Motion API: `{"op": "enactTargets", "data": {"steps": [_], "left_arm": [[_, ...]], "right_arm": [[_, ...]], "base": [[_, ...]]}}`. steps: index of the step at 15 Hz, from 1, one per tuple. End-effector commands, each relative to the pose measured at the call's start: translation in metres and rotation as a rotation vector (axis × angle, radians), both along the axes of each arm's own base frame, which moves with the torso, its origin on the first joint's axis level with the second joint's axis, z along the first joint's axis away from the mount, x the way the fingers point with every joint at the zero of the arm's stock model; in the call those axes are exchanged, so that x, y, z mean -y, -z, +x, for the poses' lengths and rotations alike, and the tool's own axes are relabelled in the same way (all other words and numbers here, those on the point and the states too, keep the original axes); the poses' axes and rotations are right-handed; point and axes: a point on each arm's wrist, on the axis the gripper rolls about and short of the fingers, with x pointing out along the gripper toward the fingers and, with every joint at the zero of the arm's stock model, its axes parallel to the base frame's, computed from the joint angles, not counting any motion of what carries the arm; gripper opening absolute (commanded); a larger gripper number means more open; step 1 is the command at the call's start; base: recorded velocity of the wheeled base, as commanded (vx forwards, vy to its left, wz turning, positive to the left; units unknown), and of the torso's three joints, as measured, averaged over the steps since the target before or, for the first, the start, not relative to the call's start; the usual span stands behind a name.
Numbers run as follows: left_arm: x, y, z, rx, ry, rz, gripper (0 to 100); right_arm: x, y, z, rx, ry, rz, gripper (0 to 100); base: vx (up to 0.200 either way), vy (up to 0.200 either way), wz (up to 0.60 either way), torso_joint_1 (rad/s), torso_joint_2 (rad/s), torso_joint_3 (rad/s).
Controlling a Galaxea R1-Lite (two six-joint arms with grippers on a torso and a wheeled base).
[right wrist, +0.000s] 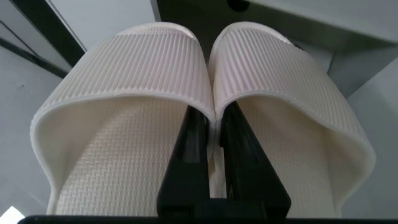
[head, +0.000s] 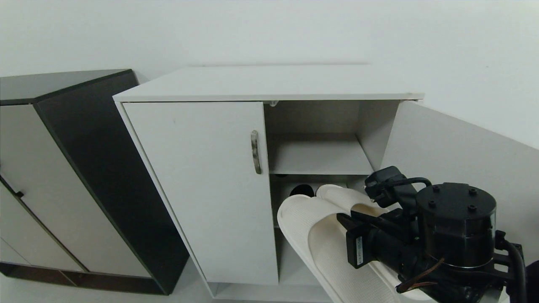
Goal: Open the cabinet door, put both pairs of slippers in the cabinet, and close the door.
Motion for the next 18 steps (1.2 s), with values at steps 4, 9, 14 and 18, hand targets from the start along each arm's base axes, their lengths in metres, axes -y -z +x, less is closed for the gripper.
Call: {"op": "enactTargets", "data": {"steps": [4, 9, 14, 18], "left_arm": [[0.000, 0.000, 0.000, -0.001, 0.000, 0.000, 0], [0.000, 0.000, 0.000, -0.001, 0.000, 0.000, 0], [0.000, 0.000, 0.000, -0.001, 0.000, 0.000, 0], [0.000, 0.000, 0.000, -0.001, 0.000, 0.000, 0]], "right_arm": [[-0.001, 0.002, 0.001, -0.004, 0.000, -0.005, 0], [-0.002, 0.004, 0.001, -0.008, 0.000, -0.010, 0], [-0.037, 0.016, 0.032, 0.034, 0.226, -0.067, 0], [-0.066, 0.000, 0.053, 0.072, 0.301, -0.055, 0]], "base": [[0.000, 0.000, 0.00, -0.054, 0.44, 0.388], [0.000, 0.000, 0.00, -0.005, 0.16, 0.142], [0.000, 0.000, 0.00, 0.000, 0.00, 0.000], [0.000, 0.000, 0.00, 0.000, 0.00, 0.000]]}}
